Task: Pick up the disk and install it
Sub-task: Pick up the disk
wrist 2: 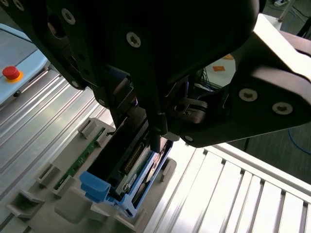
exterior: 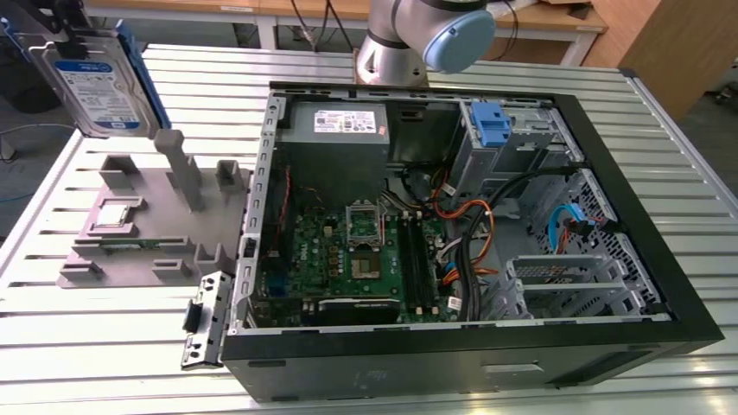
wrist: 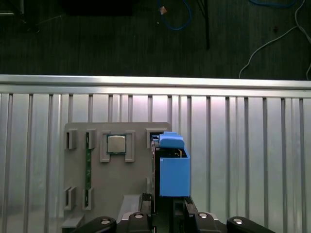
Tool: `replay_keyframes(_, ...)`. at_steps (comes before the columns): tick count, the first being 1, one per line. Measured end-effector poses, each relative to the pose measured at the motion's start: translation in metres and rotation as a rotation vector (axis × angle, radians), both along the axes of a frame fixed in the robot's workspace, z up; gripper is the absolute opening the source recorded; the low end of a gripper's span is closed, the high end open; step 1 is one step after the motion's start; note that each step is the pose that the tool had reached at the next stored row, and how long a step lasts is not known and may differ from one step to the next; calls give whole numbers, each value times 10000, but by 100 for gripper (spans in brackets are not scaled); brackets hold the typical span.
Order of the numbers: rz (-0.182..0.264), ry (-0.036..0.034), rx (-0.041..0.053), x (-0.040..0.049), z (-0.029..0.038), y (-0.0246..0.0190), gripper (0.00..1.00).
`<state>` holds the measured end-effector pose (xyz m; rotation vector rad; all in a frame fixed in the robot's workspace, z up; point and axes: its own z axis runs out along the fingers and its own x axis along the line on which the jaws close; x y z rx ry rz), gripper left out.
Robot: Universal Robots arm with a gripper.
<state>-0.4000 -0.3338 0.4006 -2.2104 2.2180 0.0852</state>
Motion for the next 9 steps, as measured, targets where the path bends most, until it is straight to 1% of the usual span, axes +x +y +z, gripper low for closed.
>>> replay_keyframes(5, 0, -1, 0, 0, 54, 0, 35)
replay_keyframes(9, 0, -1, 1, 0, 79, 0, 35)
